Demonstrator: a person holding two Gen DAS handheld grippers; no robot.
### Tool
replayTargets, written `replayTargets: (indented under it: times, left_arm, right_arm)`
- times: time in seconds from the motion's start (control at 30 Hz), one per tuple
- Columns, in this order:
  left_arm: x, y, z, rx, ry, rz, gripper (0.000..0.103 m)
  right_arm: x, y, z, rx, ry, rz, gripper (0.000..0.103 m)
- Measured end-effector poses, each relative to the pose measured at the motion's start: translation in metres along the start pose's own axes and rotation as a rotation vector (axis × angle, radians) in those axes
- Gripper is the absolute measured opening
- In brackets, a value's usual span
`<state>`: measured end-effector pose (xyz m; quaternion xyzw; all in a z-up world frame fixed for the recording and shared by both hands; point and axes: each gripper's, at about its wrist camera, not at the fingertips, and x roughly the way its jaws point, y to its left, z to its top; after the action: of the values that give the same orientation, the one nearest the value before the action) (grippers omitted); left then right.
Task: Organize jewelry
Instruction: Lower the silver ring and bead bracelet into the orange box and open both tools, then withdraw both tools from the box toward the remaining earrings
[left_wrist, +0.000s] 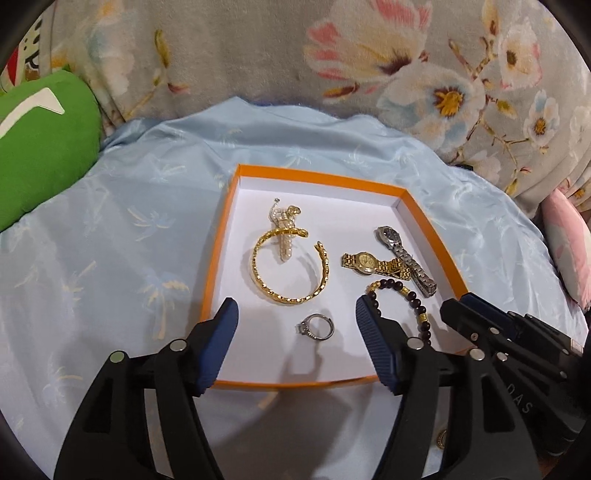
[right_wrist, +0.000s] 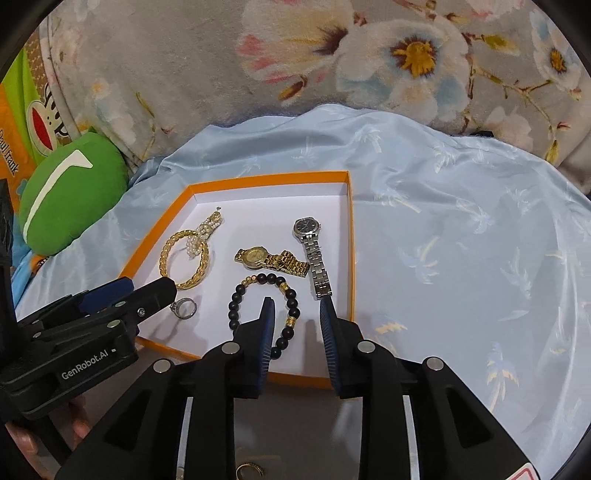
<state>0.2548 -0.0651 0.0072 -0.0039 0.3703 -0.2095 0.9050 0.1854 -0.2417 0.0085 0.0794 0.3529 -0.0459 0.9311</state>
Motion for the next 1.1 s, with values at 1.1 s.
replayTargets:
  times: [1.1]
  left_arm:
    - [-0.145,0.028,-0.139,-0.073,-0.011,0.076,0.076]
  right_arm:
    - [-0.111,0.004,-0.129,0.004,0.092,0.072,0.026]
